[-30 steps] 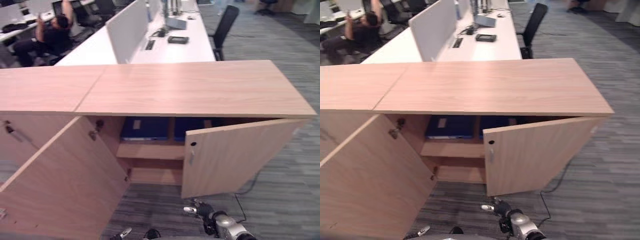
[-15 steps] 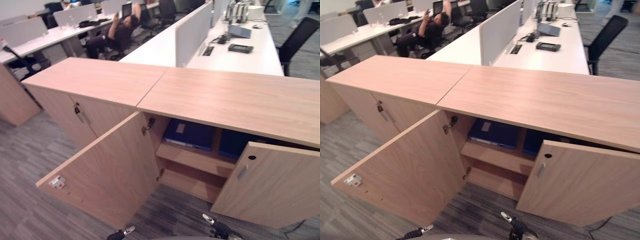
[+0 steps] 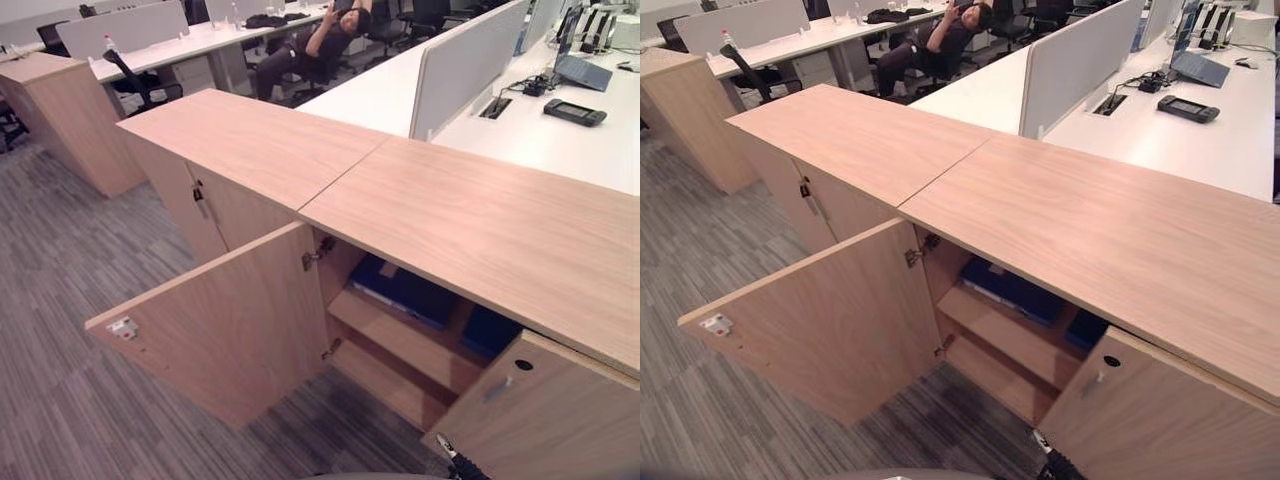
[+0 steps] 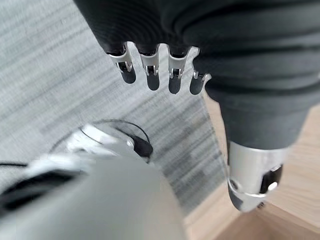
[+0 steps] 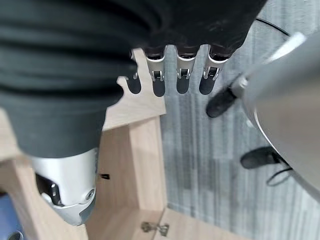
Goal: Put the empty folder in the office cabinet
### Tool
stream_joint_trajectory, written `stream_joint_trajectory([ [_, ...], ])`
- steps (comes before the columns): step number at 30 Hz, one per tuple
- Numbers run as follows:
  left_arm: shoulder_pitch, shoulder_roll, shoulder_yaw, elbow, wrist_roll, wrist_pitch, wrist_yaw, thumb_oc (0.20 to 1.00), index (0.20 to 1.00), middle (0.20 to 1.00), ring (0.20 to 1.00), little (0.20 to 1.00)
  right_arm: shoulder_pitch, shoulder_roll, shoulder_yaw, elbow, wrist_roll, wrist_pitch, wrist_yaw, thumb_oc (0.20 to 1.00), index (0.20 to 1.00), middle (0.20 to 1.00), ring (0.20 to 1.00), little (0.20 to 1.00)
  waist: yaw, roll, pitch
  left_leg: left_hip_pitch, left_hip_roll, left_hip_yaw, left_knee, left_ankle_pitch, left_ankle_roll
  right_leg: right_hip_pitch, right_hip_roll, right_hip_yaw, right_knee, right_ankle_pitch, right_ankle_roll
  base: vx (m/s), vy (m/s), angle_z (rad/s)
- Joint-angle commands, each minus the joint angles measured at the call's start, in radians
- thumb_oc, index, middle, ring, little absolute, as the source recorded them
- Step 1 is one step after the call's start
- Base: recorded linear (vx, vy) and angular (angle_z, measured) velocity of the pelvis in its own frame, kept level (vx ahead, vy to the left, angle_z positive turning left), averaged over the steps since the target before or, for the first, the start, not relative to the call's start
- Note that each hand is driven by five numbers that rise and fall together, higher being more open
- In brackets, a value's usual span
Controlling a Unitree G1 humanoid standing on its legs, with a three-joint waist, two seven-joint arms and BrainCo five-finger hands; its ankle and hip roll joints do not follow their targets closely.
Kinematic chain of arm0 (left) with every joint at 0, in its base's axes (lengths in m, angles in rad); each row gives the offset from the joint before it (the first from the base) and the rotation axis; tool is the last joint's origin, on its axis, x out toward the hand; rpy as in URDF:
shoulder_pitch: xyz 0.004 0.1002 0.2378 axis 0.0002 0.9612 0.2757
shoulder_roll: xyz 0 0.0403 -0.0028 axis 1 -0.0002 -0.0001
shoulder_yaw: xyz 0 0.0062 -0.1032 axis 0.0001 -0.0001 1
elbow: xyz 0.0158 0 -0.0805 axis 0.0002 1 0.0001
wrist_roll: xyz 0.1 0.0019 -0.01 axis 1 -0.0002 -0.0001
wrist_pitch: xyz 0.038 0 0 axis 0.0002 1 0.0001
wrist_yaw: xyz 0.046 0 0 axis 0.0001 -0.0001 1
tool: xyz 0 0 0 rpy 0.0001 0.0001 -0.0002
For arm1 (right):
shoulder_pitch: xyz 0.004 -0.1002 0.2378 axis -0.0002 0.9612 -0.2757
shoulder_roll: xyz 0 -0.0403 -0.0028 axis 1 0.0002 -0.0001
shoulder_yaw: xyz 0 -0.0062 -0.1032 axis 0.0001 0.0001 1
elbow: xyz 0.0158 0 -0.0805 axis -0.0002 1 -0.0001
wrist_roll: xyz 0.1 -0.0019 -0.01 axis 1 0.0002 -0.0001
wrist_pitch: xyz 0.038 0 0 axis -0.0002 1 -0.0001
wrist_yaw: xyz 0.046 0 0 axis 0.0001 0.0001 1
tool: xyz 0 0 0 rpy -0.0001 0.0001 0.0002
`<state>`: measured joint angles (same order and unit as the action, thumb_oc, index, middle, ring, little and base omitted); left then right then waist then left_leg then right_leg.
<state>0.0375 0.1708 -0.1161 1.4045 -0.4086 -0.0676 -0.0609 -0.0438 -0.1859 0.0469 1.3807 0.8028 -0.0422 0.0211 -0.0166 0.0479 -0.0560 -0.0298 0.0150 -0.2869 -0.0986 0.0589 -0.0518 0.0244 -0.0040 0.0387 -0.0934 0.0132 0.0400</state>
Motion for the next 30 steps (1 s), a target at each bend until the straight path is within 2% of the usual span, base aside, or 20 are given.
stream_joint_trajectory([
  [1,-0.084,0.016,0.028,0.039,-0.036,-0.017,-0.005,1.0,1.0,1.0,1.0,1.0,0.0,0.016,-0.008,0.009,-0.016,-0.031,-0.001,1.0,1.0,1.0,1.0,1.0,0.011,-0.042,0.012,0.028,-0.07,0.078,0.017,-0.071,-0.023,-0.038,-0.037,-0.044,0.049,-0.055,0.081,-0.02,-0.193,0.13],
  [3,-0.102,0.014,0.028,0.027,-0.069,-0.021,0.003,1.0,1.0,1.0,1.0,1.0,-0.001,0.003,-0.027,0.007,-0.001,-0.04,-0.01,1.0,1.0,1.0,1.0,1.0,0.0,-0.058,0.052,-0.045,-0.041,0.156,0.112,-0.07,-0.045,-0.037,-0.056,-0.078,0.062,-0.063,0.082,-0.13,-0.082,0.38],
  [4,-0.109,0.009,0.037,0.021,-0.093,-0.023,0.009,1.0,1.0,1.0,1.0,1.0,-0.007,-0.006,-0.036,0.01,0.008,-0.043,-0.016,1.0,1.0,1.0,1.0,1.0,-0.01,-0.063,0.069,-0.081,-0.002,0.247,0.159,-0.074,-0.051,-0.04,-0.072,-0.1,0.071,-0.063,0.085,-0.13,0.022,0.74],
  [5,-0.11,0.008,0.037,0.021,-0.094,-0.023,0.009,1.0,1.0,1.0,1.0,1.0,-0.009,-0.006,-0.036,0.011,0.008,-0.043,-0.016,1.0,1.0,1.0,1.0,1.0,-0.008,-0.063,0.07,-0.084,-0.001,0.25,0.169,-0.082,-0.052,-0.04,-0.071,-0.097,0.073,-0.065,0.085,-0.09,0.028,1.02],
  [6,-0.107,0.007,0.041,0.017,-0.1,-0.024,0.007,1.0,1.0,1.0,1.0,1.0,-0.008,-0.009,-0.038,0.014,0.013,-0.044,-0.023,1.0,1.0,1.0,1.0,1.0,-0.008,-0.064,0.073,-0.082,0.03,0.305,0.188,-0.087,-0.048,-0.037,-0.075,-0.105,0.074,-0.062,0.086,-0.04,-0.001,0.89],
  [8,-0.094,0.009,0.06,0.017,-0.108,-0.023,0.001,1.0,1.0,1.0,1.0,1.0,-0.006,-0.016,-0.045,0.023,0.018,-0.044,-0.02,1.0,1.0,1.0,1.0,1.0,0.002,-0.066,0.071,-0.07,0.069,0.316,0.198,-0.094,-0.049,-0.032,-0.076,-0.106,0.073,-0.056,0.086,-0.01,0.007,0.35],
  [9,-0.082,0.018,0.09,0.025,-0.115,-0.03,0.003,1.0,1.0,1.0,1.0,1.0,0.013,-0.02,-0.063,0.04,0.013,-0.042,-0.012,1.0,1.0,1.0,1.0,1.0,0.003,-0.065,0.06,-0.051,0.124,0.321,0.174,-0.062,-0.066,-0.025,-0.081,-0.11,0.067,-0.061,0.089,0.04,0.054,0.07],
  [11,-0.073,0.026,0.114,0.028,-0.127,-0.032,0.002,1.0,1.0,1.0,1.0,1.0,0.029,-0.029,-0.083,0.052,0.011,-0.041,-0.012,1.0,1.0,1.0,1.0,1.0,0.004,-0.061,0.053,-0.038,0.175,0.33,0.144,-0.024,-0.079,-0.021,-0.087,-0.12,0.063,-0.069,0.094,0.04,0.081,0.05],
  [14,-0.067,0.042,0.129,0.029,-0.131,-0.033,0.0,1.0,1.0,1.0,1.0,1.0,0.046,-0.05,-0.117,0.062,0.01,-0.044,-0.013,1.0,1.0,1.0,1.0,1.0,0.008,-0.046,0.041,-0.038,0.21,0.306,0.093,0.028,-0.105,0.0,-0.086,-0.142,0.043,-0.078,0.099,0.04,0.084,0.18],
  [16,-0.067,0.05,0.14,0.033,-0.135,-0.034,-0.001,1.0,1.0,1.0,1.0,1.0,0.052,-0.062,-0.135,0.063,0.013,-0.044,-0.012,1.0,1.0,1.0,1.0,1.0,0.007,-0.029,0.036,-0.022,0.218,0.309,0.047,0.044,-0.123,0.014,-0.086,-0.156,0.029,-0.081,0.101,0.05,0.126,0.24],
  [19,-0.055,0.061,0.151,0.039,-0.124,-0.036,-0.006,1.0,1.0,1.0,1.0,1.0,0.069,-0.076,-0.164,0.07,0.017,-0.044,-0.005,1.0,1.0,1.0,1.0,1.0,0.003,-0.002,0.013,-0.004,0.197,0.31,0.011,0.022,-0.138,0.018,-0.095,-0.179,0.011,-0.07,0.107,0.04,0.149,0.21],
  [24,-0.055,0.096,0.167,0.041,-0.108,-0.042,-0.009,1.0,1.0,1.0,1.0,1.0,0.071,-0.089,-0.187,0.073,0.019,-0.042,0.004,1.0,1.0,1.0,1.0,1.0,0.004,0.008,-0.001,0.0,0.154,0.301,0.011,-0.006,-0.129,0.004,-0.126,-0.185,0.006,-0.051,0.121,0.01,0.162,0.17],
  [25,-0.064,0.121,0.179,0.032,-0.107,-0.048,-0.003,1.0,1.0,1.0,1.0,1.0,0.067,-0.097,-0.194,0.069,0.017,-0.042,0.007,1.0,1.0,1.0,1.0,1.0,0.008,0.009,0.0,0.005,0.131,0.299,0.011,-0.023,-0.117,-0.003,-0.147,-0.179,0.006,-0.037,0.132,0.0,0.13,-0.02],
  [30,-0.096,0.198,0.164,0.0,-0.03,-0.069,0.018,1.0,1.0,1.0,1.0,1.0,0.049,-0.11,-0.193,0.055,0.002,-0.044,0.01,1.0,1.0,1.0,1.0,1.0,0.017,0.009,0.008,0.001,0.085,0.305,0.011,-0.048,-0.087,-0.025,-0.195,-0.171,0.006,-0.007,0.158,-0.03,0.204,0.02],
])
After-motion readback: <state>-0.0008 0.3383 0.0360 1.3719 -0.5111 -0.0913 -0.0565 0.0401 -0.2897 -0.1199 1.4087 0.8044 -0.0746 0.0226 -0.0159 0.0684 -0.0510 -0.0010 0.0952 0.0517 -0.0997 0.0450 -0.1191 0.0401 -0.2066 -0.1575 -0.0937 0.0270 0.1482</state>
